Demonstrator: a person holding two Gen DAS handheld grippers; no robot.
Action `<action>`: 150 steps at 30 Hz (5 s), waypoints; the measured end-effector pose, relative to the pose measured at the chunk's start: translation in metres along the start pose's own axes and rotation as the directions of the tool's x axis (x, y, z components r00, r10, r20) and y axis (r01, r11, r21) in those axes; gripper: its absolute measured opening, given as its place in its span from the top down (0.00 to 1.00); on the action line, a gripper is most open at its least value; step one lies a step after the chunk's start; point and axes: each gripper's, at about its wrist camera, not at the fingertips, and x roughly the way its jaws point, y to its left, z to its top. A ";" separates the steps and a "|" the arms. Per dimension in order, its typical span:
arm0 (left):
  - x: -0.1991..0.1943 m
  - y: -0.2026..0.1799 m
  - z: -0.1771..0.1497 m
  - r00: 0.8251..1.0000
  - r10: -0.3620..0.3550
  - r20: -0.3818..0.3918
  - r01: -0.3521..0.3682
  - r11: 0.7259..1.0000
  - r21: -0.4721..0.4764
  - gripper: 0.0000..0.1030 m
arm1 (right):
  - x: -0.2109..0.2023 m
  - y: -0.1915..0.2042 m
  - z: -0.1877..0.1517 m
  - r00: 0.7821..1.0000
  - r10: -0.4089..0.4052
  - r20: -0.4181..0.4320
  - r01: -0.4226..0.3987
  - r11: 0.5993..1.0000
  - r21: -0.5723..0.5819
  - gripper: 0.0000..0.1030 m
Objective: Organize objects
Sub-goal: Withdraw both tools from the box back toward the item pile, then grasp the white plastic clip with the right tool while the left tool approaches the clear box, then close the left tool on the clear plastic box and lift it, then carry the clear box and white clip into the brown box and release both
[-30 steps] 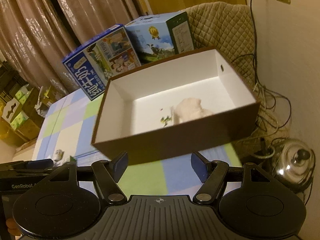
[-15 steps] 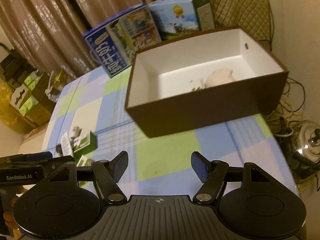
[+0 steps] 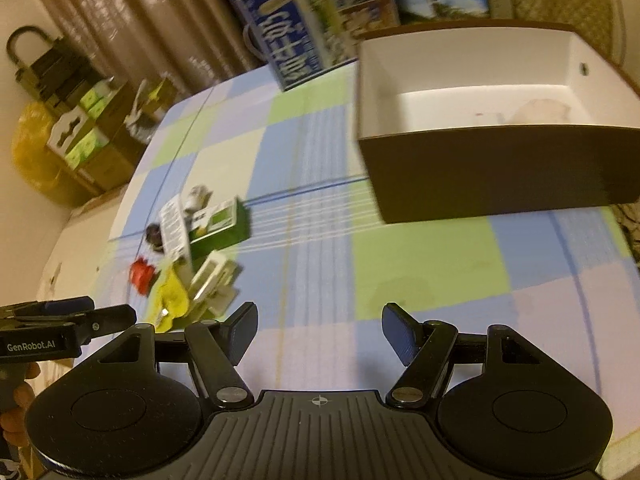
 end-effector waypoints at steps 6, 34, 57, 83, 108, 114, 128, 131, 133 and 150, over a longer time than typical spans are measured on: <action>-0.004 0.039 -0.015 0.999 0.050 -0.018 -0.051 0.997 -0.059 0.13 | 0.020 0.029 0.001 0.999 0.034 -0.028 -0.035 0.998 -0.051 0.35; -0.006 0.162 -0.046 0.983 0.177 -0.057 -0.185 0.960 -0.211 0.13 | 0.131 0.110 -0.020 0.921 0.321 -0.220 -0.333 0.943 -0.019 0.50; 0.004 0.181 -0.051 0.979 0.184 -0.084 -0.199 0.952 -0.232 0.13 | 0.160 0.127 -0.008 0.955 0.297 0.026 -0.296 0.955 -0.007 0.61; 0.033 0.189 -0.023 0.986 0.159 -0.046 -0.166 0.961 -0.220 0.13 | 0.142 0.138 0.040 0.939 0.336 0.068 -0.332 0.941 -0.065 1.00; 0.112 0.186 0.022 0.981 0.173 -0.084 -0.182 0.976 -0.117 0.49 | 0.092 0.057 0.033 0.994 0.108 0.020 -0.109 0.993 0.040 0.51; 0.102 0.193 0.011 0.981 0.179 -0.080 -0.189 0.971 -0.143 0.49 | 0.116 0.070 0.024 0.989 0.128 -0.076 -0.122 0.990 0.071 0.47; 0.072 0.197 -0.015 0.982 0.176 -0.066 -0.186 0.960 -0.211 0.49 | 0.158 0.095 0.020 0.984 -0.013 -0.177 0.013 1.000 0.000 0.75; 0.068 0.192 -0.016 0.983 0.171 -0.060 -0.180 0.961 -0.209 0.49 | 0.165 0.103 0.021 0.983 -0.043 -0.178 0.031 0.997 -0.071 0.75; 0.066 0.187 -0.017 0.984 0.166 -0.057 -0.175 0.963 -0.205 0.49 | 0.171 0.109 0.020 0.982 -0.066 -0.179 0.041 0.990 -0.137 0.77; 0.045 0.128 -0.011 0.996 0.090 -0.001 -0.089 0.988 -0.128 0.49 | 0.113 0.074 0.010 0.995 -0.007 -0.098 -0.008 0.988 -0.157 0.85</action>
